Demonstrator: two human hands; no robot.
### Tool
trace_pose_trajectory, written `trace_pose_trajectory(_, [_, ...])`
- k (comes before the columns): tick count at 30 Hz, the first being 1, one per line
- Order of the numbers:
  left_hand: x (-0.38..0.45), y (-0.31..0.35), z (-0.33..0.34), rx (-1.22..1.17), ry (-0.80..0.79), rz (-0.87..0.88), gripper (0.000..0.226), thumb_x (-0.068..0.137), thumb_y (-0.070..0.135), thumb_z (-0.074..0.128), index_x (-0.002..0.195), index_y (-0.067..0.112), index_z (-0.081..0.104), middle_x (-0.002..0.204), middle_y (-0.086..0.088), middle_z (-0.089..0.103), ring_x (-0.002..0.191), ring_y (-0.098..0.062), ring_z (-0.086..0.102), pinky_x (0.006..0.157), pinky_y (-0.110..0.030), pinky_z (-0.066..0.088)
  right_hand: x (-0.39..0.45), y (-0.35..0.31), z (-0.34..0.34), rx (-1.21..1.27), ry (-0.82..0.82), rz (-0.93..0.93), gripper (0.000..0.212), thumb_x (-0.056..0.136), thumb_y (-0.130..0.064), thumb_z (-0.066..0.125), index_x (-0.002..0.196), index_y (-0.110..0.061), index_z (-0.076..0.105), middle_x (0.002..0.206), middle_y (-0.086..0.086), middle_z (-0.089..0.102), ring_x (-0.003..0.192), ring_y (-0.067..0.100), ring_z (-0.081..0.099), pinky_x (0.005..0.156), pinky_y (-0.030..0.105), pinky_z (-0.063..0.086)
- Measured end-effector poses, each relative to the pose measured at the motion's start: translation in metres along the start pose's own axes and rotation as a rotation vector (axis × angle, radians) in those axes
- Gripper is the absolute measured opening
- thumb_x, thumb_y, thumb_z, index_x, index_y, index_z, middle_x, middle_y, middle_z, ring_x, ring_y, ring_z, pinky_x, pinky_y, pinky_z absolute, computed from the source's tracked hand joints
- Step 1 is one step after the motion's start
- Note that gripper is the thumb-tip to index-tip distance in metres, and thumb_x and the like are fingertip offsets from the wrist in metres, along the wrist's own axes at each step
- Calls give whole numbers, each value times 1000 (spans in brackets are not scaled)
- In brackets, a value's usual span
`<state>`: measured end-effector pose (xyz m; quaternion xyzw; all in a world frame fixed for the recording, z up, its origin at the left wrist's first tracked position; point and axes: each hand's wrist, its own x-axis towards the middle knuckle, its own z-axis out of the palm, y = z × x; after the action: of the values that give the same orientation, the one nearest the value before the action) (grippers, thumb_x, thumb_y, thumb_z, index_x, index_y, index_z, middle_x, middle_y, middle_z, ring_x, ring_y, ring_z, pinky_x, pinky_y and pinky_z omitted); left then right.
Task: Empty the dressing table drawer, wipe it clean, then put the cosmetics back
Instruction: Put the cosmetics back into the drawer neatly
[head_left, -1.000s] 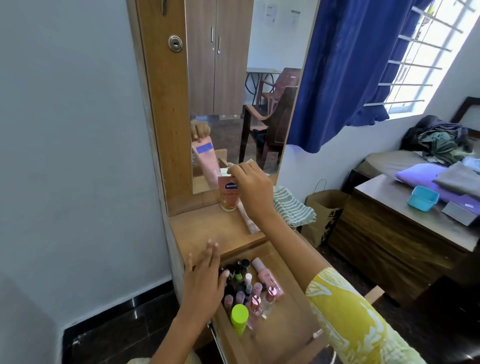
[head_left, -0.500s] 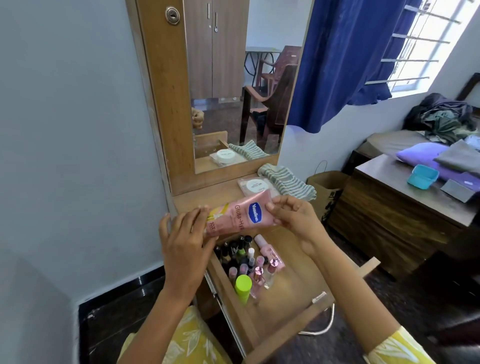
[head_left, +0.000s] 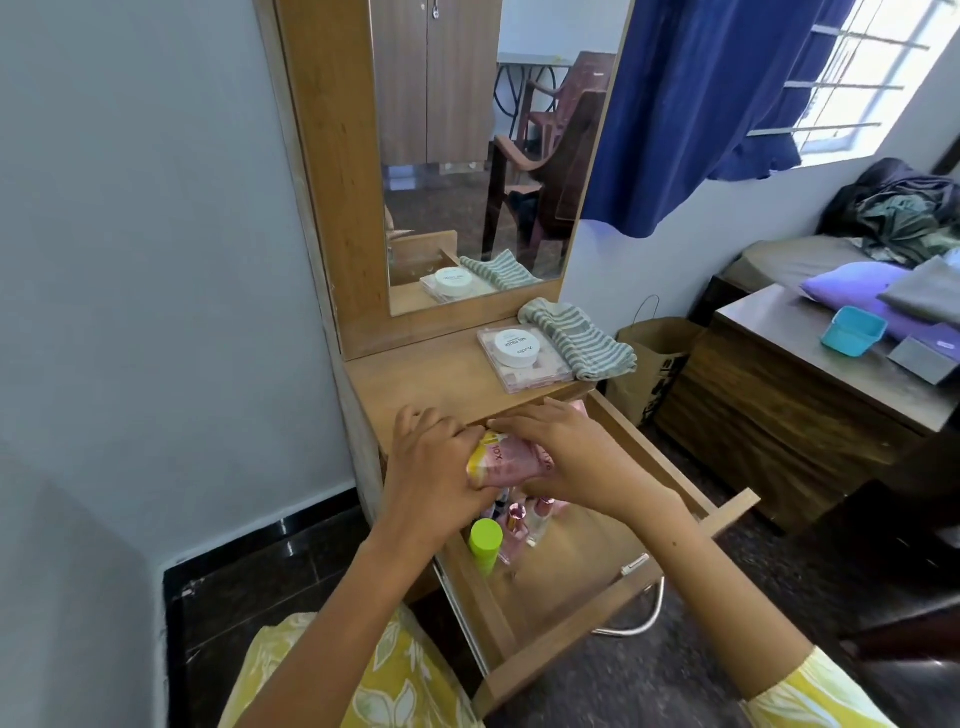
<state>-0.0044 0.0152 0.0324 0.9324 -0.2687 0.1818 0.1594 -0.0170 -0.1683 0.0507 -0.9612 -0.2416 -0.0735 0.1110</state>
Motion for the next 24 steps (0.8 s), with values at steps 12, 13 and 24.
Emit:
trace_pose_trajectory(12, [5,-28,12,31,-348,-140,63,98,47,30,150,14,14,157,-6,15,144,-17,10,116,-38,5,-53,55,-31,265,-397,352,64,62,-10,80,116,-34,56,108,-19,55,102,0,51,79,15,45])
trace_pose_trajectory(13, [6,-29,17,48,-399,-131,63,100,44,30,150,13,9,158,-7,8,145,-17,5,116,-38,2,-56,60,-28,271,-453,366,65,61,-8,80,116,-34,56,109,-18,56,103,1,51,79,14,45])
trace_pose_trajectory(24, [14,-19,45,149,-521,-134,65,102,34,28,149,7,-7,156,-11,-15,144,-21,-11,116,-38,-4,-43,73,19,374,-801,294,64,61,-17,85,119,-31,64,117,-10,65,109,9,58,100,27,45])
